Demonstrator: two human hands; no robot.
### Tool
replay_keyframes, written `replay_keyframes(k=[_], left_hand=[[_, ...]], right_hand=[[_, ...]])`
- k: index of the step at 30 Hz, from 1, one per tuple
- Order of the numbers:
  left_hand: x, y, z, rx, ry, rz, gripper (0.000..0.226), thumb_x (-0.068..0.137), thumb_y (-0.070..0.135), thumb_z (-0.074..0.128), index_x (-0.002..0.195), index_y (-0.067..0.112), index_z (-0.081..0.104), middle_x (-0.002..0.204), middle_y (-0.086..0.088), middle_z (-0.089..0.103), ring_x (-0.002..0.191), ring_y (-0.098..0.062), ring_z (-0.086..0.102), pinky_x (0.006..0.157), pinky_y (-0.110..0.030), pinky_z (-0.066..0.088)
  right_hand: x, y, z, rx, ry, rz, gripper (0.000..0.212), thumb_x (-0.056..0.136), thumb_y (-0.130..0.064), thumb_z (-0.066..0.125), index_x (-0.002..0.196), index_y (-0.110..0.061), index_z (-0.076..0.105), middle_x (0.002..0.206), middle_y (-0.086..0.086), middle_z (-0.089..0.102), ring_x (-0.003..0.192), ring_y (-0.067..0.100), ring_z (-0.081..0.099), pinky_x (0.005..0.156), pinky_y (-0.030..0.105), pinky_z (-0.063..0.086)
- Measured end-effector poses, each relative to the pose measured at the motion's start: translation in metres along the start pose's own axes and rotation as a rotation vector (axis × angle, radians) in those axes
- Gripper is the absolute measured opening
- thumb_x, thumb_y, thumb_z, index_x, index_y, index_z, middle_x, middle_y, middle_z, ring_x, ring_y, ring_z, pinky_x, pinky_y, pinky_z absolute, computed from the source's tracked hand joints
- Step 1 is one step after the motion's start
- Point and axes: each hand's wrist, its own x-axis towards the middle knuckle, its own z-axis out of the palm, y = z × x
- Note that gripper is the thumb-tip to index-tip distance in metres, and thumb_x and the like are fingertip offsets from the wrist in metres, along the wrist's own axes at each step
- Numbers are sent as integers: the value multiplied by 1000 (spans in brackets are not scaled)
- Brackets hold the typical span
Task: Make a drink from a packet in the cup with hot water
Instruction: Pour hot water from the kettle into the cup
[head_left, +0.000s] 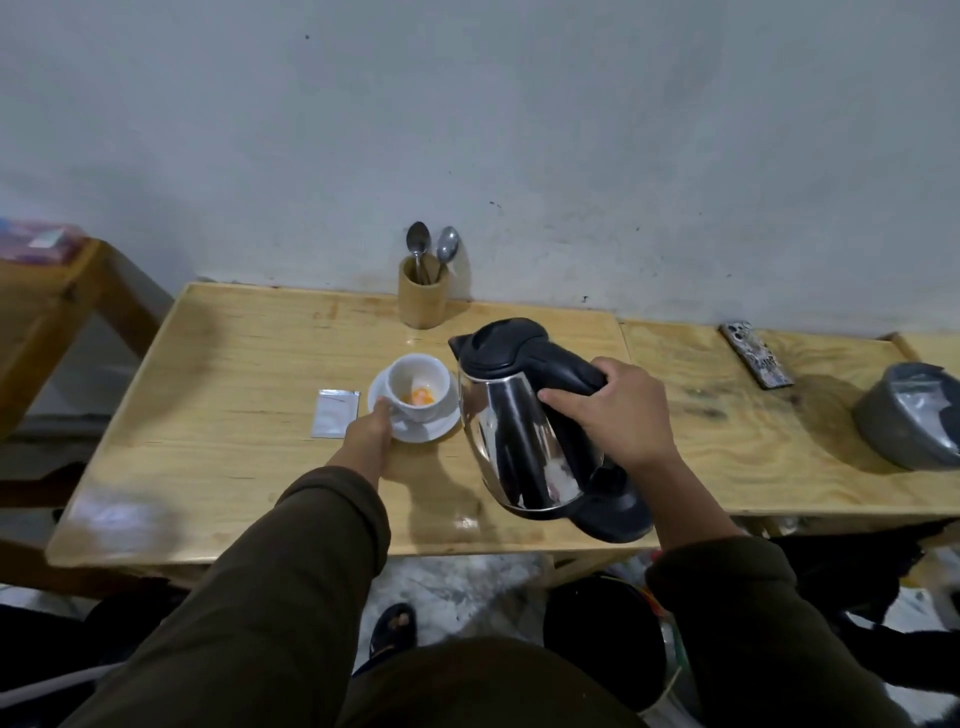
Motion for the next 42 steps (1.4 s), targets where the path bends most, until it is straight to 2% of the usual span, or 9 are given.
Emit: replay_keyframes(k=[6, 10, 13, 17, 22, 27, 34, 38, 42], left_hand=[[-1, 4, -2, 43, -22, -40, 75, 79, 60, 51, 131, 7, 51, 128, -17, 61, 118, -35, 58, 107, -48, 44], [14, 1, -3, 51, -52, -36, 80, 73, 59, 53, 133, 6, 51, 130, -19, 60, 118, -36, 58, 106, -48, 45], [6, 4, -4, 57, -68, -33, 77, 76, 56, 53, 134, 5, 50, 130, -19, 59, 118, -36, 57, 107, -48, 45], [6, 6, -5, 86, -85, -20, 73, 81, 54, 52, 134, 4, 49, 131, -19, 58, 119, -36, 56, 107, -48, 44], [7, 5, -5, 82, -91, -13, 69, 82, 51, 53, 133, 4, 50, 129, -19, 59, 118, -35, 56, 108, -47, 43], [5, 5, -5, 67, -105, -1, 63, 81, 48, 54, 126, 4, 54, 126, -19, 60, 116, -35, 57, 107, -47, 45], [5, 8, -7, 74, -118, -22, 65, 79, 49, 54, 128, 5, 51, 126, -18, 59, 116, -34, 56, 108, -47, 44], [6, 8, -7, 78, -117, -16, 72, 75, 51, 54, 130, 5, 52, 126, -18, 60, 116, -33, 57, 107, -48, 44], [5, 8, -7, 110, -116, 6, 65, 83, 50, 52, 129, 5, 50, 127, -19, 58, 118, -34, 55, 109, -48, 42]], right_hand=[[6, -24, 9, -106, -82, 0, 33, 67, -42, 73, 76, -12, 65, 72, 4, 68, 70, 21, 63, 64, 34, 51], [11, -33, 15, -170, -115, 29, 33, 66, -41, 74, 73, -11, 62, 70, 3, 65, 68, 20, 60, 52, 27, 42], [14, -38, 21, -221, -122, 43, 36, 63, -40, 74, 74, -7, 62, 71, 6, 64, 68, 22, 60, 51, 27, 40], [14, -44, 26, -256, -136, 50, 34, 63, -40, 74, 69, -10, 58, 65, 1, 59, 63, 18, 56, 47, 25, 35], [14, -48, 29, -289, -141, 55, 35, 63, -41, 75, 63, -14, 52, 62, -1, 55, 62, 17, 54, 46, 24, 33], [15, -52, 30, -290, -141, 62, 35, 63, -41, 76, 68, -12, 56, 62, -2, 56, 62, 17, 54, 46, 23, 34], [16, -56, 30, -296, -124, 58, 38, 64, -39, 76, 58, -15, 47, 60, -2, 53, 57, 13, 49, 45, 25, 31], [18, -55, 30, -309, -116, 62, 35, 64, -40, 75, 67, -12, 55, 60, -2, 54, 56, 11, 48, 44, 25, 30], [18, -54, 30, -310, -122, 63, 35, 63, -41, 76, 68, -11, 57, 60, -2, 53, 55, 10, 48, 44, 24, 31]])
